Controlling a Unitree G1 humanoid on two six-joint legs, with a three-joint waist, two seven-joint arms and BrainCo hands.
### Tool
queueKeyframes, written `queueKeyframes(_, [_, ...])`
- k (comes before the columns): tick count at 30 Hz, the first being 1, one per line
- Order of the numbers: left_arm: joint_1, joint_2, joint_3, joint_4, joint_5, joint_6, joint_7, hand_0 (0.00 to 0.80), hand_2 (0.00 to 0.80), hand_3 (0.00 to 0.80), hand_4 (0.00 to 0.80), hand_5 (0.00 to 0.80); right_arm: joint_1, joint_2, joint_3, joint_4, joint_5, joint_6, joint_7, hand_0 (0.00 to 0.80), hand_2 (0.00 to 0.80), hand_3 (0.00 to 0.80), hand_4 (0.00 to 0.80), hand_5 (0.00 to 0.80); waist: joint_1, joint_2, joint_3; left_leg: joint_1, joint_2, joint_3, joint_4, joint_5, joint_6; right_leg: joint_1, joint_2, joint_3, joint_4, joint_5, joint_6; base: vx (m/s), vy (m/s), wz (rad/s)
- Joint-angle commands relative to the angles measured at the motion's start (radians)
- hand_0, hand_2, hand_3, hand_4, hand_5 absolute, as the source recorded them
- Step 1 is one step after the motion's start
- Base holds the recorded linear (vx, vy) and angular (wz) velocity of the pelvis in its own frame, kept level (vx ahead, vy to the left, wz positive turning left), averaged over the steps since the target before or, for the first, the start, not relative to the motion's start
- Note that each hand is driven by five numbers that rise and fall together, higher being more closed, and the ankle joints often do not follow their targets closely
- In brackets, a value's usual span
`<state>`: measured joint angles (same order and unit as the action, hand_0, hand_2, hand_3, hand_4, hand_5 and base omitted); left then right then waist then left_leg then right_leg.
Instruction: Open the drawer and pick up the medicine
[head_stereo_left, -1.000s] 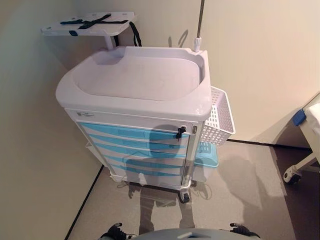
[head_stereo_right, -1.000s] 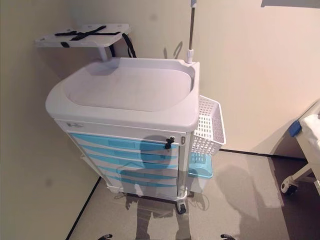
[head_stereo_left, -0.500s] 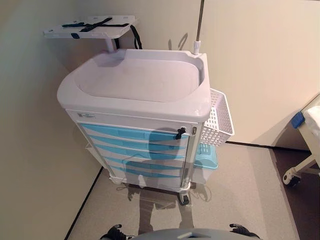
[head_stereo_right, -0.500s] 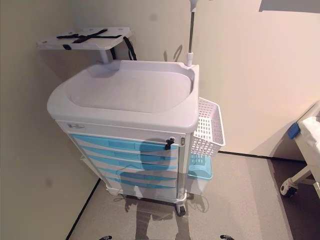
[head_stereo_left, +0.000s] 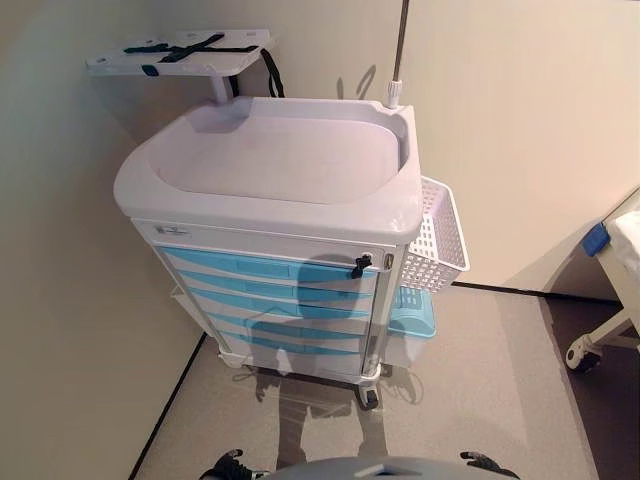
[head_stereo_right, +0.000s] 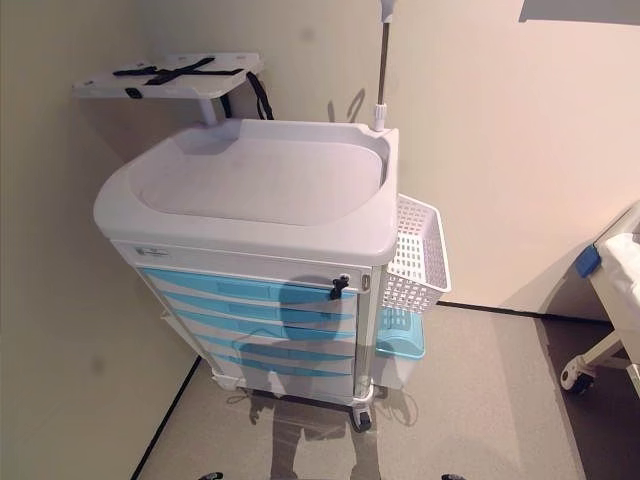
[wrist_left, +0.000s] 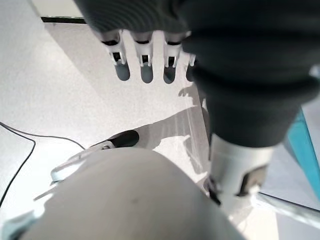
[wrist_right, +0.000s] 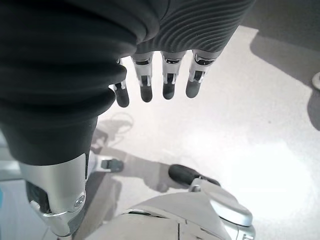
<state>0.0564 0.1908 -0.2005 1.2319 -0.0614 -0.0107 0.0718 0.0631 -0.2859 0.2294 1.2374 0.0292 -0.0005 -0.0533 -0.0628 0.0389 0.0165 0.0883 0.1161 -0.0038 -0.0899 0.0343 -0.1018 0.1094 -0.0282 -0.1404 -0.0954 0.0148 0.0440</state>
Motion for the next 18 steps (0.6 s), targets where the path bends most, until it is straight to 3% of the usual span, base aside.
queueKeyframes(1, [-0.053, 0.001, 0.081, -0.015, -0.159, -0.032, -0.008, 0.0, 0.0, 0.0, 0.0, 0.0, -0.069, 0.03, -0.013, 0.045, 0.002, -0.021, -0.017, 0.0, 0.0, 0.0, 0.0, 0.0, 0.003, -0.076, 0.052, 0.012, -0.087, 0.026, 0.006, -0.044, 0.058, -0.014, -0.034, -0.016, 0.047, -0.052, 0.059, 0.0, 0.0, 0.0])
queueKeyframes(5, [-0.048, -0.02, 0.125, -0.095, -0.329, -0.052, -0.03, 0.0, 0.0, 0.0, 0.0, 0.0, -0.073, 0.028, -0.014, 0.016, 0.005, -0.022, -0.015, 0.0, 0.0, 0.0, 0.0, 0.0, 0.004, -0.073, 0.067, -0.007, -0.097, 0.022, 0.011, -0.045, 0.068, -0.045, -0.043, -0.009, 0.075, -0.057, 0.06, -0.001, 0.011, 0.0])
queueKeyframes(10, [-0.05, -0.017, 0.119, -0.203, -0.41, -0.07, -0.032, 0.0, 0.0, 0.0, 0.0, 0.0, -0.09, 0.021, -0.005, -0.012, 0.011, -0.023, -0.013, 0.0, 0.0, 0.0, 0.0, 0.0, 0.005, -0.07, 0.093, -0.042, -0.107, 0.021, 0.029, -0.049, 0.078, -0.087, -0.055, -0.003, 0.105, -0.058, 0.06, -0.034, 0.047, 0.03])
queueKeyframes(15, [-0.109, 0.016, 0.087, -0.375, -0.486, -0.097, -0.013, 0.0, 0.0, 0.0, 0.0, 0.0, -0.171, -0.011, 0.013, -0.049, 0.034, -0.027, -0.02, 0.0, 0.0, 0.0, 0.0, 0.0, 0.007, -0.07, 0.187, -0.236, -0.146, 0.021, 0.195, -0.075, 0.093, -0.275, -0.084, 0.017, 0.243, -0.06, 0.054, -0.217, 0.074, 0.01])
queueKeyframes(18, [-0.13, 0.018, 0.091, -0.422, -0.549, -0.106, -0.012, 0.0, 0.0, 0.0, 0.0, 0.0, -0.2, -0.02, 0.014, -0.054, 0.041, -0.029, -0.026, 0.0, 0.0, 0.0, 0.0, 0.0, 0.011, -0.073, 0.209, -0.317, -0.151, 0.025, 0.262, -0.087, 0.1, -0.354, -0.096, 0.025, 0.305, -0.065, 0.052, -0.218, 0.068, 0.04])
